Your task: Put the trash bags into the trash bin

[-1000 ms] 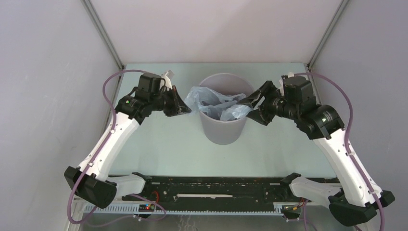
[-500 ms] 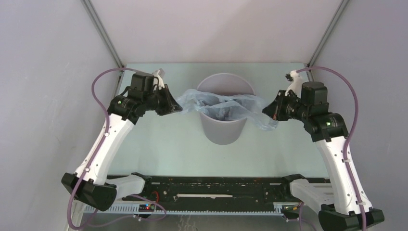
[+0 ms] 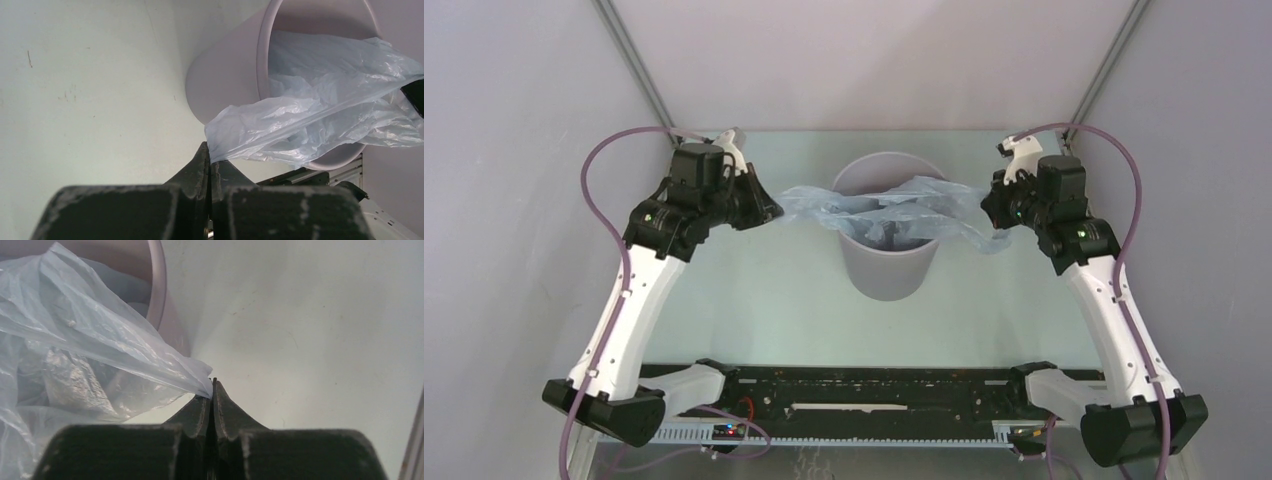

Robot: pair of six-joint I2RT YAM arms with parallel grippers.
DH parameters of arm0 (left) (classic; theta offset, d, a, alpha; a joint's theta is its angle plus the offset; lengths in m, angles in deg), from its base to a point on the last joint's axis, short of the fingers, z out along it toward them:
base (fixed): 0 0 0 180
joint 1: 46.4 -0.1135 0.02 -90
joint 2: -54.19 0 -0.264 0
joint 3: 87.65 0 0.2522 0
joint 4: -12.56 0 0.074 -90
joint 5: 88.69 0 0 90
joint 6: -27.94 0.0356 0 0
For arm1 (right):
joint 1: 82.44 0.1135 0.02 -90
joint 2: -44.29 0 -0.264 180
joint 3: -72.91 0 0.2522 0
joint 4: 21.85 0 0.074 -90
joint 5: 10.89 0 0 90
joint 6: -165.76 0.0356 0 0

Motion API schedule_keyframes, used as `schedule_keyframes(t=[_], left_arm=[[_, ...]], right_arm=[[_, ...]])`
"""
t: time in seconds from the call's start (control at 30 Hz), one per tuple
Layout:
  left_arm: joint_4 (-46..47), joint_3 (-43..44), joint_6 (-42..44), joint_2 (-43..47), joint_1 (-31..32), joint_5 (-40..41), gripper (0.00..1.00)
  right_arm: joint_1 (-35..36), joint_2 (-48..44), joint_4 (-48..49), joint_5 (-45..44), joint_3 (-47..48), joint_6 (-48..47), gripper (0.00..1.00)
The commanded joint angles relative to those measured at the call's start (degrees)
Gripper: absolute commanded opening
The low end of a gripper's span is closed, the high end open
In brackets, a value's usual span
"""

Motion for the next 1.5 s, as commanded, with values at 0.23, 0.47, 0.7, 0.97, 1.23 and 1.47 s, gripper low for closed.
schedule_keyframes(t=[0.23, 0.47, 0.7, 0.97, 1.23, 1.47], left_arm=[[5.8, -2.4, -2.0, 1.3, -0.8, -5.5, 0.00], [7.1, -4.6, -3.1, 2.1, -0.8, -7.3, 0.00], [5.2, -3.4, -1.4, 1.8, -0.8, -7.5, 0.00], [3.3, -3.2, -0.1, 2.2, -0.8, -5.9, 0.00], [3.6, -4.2, -0.3, 2.8, -0.9, -6.2, 0.00], [3.4, -4.5, 0.0, 3.0, -0.9, -6.0, 0.00]], right_arm=[[-1.0, 3.5, -24.5, 3.1, 20.1, 20.3, 0.68], [0.7, -1.9, -12.6, 11.4, 15.5, 18.2, 0.91], [2.2, -1.0, 1.4, 9.2, 8.5, -9.2, 0.81], [4.4, 0.3, -0.5, 5.7, 8.5, -28.3, 0.74], [10.2, 1.6, 3.6, -2.1, 8.5, -30.4, 0.87], [10.9, 3.8, 6.0, 0.6, 6.7, -34.3, 0.77]])
